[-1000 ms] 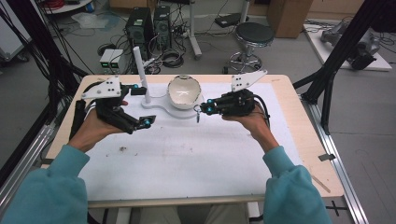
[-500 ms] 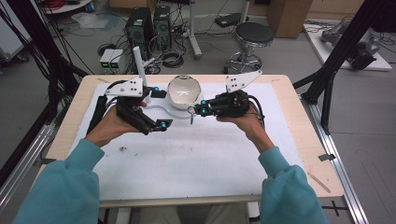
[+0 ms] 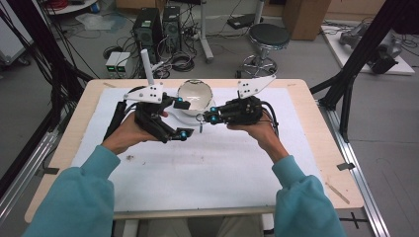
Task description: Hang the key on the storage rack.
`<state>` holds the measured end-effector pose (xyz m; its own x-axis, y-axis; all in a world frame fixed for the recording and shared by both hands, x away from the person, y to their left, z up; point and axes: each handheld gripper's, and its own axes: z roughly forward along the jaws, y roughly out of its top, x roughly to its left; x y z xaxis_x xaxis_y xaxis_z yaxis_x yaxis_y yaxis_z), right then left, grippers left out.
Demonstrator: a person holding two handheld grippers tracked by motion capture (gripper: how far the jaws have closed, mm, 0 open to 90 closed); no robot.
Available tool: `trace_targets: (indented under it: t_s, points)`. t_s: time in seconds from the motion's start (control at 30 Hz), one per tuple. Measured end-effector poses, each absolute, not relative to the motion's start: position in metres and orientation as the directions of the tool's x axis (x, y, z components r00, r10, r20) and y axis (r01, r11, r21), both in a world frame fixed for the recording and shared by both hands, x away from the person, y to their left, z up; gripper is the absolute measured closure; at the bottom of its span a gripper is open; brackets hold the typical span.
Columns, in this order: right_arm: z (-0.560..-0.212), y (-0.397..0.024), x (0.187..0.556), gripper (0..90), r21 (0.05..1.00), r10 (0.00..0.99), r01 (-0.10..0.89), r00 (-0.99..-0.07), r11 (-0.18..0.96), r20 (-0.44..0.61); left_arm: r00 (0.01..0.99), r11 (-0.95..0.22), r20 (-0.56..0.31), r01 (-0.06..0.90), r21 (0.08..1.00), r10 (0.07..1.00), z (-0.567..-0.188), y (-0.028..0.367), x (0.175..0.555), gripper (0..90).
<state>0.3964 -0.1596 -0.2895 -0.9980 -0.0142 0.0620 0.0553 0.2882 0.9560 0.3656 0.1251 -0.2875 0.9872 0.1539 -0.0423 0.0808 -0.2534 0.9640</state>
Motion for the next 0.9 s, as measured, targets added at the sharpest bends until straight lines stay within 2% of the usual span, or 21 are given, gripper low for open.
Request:
trace_targets:
  t_s: [0.23,0.3,0.43,0.6,0.9]
  points:
    - [-0.2895,-0.1581,0.3952,88.9,0.955,-0.023,0.059,-0.997,0.289,0.069,0.993,-0.260,-0.048,0.076,0.963,0.112,-0.2876,0.1181,0.3660,15.8]
    - [-0.2894,-0.1581,0.3950,88.9,0.956,-0.026,0.061,-0.997,0.287,0.071,0.993,-0.256,-0.054,0.080,0.963,0.106,-0.2880,0.1175,0.3659,21.7]
    - [-0.2892,-0.1582,0.3947,88.9,0.956,-0.028,0.064,-0.997,0.285,0.075,0.993,-0.259,-0.063,0.086,0.962,0.095,-0.2884,0.1183,0.3671,26.5]
    - [-0.2896,-0.1580,0.3950,88.9,0.956,-0.028,0.063,-0.997,0.285,0.075,0.996,-0.266,-0.051,0.069,0.961,0.074,-0.2882,0.1187,0.3669,40.0]
    - [-0.2909,-0.1563,0.3955,88.9,0.956,-0.032,0.066,-0.996,0.284,0.078,0.994,-0.268,-0.040,0.065,0.961,0.097,-0.2863,0.1196,0.3678,57.7]
